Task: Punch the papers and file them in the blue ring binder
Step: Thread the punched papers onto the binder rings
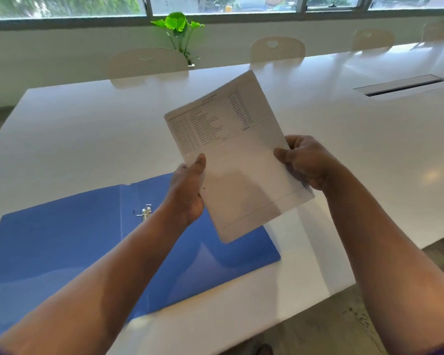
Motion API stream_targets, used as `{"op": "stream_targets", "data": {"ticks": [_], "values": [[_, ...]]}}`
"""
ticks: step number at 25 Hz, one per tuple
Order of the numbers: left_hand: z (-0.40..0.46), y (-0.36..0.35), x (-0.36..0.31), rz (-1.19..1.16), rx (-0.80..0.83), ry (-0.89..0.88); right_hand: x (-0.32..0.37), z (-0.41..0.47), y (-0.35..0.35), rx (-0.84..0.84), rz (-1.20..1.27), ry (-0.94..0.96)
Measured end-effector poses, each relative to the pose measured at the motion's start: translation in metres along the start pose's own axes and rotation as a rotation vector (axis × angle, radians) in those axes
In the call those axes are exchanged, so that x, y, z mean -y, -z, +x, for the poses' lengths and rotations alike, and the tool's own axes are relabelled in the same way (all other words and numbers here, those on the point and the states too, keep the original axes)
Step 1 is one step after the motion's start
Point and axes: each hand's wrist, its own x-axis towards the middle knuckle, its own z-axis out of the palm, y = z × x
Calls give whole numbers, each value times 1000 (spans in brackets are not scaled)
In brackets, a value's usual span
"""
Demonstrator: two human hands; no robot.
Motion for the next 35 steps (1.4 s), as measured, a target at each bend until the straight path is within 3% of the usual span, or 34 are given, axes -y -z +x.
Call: {"op": "stream_targets", "data": {"ticks": [7,13,17,22,28,35], "values": [[-35,54,-37,188,-68,-259,-14,0,-66,274,207,76],[-58,83,-56,239,18,-405,-17,-2,-92,535,389,94],[-67,88,-56,410,-1,-576,-16,-2,-101,568,347,154],[-72,86,-26,514,-76,-499,-32,-3,-99,547,234,92],[-70,87,-25,477,-86,-406,-26,-8,-101,505,210,136],[-72,99,-49,466,38,-207,-12,-1,-105,416,-15,223]]}}
